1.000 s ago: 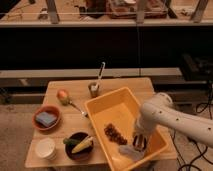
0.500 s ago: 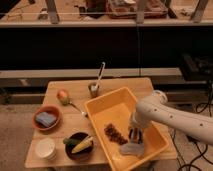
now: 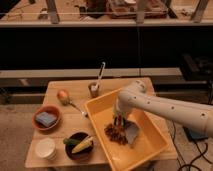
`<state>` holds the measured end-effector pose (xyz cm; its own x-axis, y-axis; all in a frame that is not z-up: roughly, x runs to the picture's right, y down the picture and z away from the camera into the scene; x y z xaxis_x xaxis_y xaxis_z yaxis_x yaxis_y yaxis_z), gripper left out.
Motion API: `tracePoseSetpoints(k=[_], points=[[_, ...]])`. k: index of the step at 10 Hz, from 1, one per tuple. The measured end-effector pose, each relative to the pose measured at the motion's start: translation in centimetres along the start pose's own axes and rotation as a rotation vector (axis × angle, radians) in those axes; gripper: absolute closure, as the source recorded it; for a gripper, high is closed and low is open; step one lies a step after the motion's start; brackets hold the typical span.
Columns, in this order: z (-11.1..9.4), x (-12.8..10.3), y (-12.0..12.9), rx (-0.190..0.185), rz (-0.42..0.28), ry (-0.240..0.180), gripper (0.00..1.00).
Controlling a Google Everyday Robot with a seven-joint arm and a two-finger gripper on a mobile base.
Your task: Wipe tray with eraser
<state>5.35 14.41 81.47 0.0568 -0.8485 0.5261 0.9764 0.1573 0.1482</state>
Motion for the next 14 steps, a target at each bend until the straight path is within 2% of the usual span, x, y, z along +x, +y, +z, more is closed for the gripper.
tracePoseSetpoints(k=[2, 3, 5, 9, 12, 14], points=[[-0.5, -0.9, -2.3, 0.025, -0.054, 0.001, 0.99], [-0.9, -1.6, -2.8, 0.022, -0.059, 0.002, 0.99], [-2.1, -3.1, -2.3, 0.004, -0.061, -0.004, 0.99], [-3.9, -9.2, 0.7, -0.028, -0.053, -0.059, 0.99], [-5.2, -12.2, 5.8, -0.059, 0.052, -0.071, 0.99], [-5.1, -13.2, 7.9, -0.086, 0.117, -0.066, 0.99]])
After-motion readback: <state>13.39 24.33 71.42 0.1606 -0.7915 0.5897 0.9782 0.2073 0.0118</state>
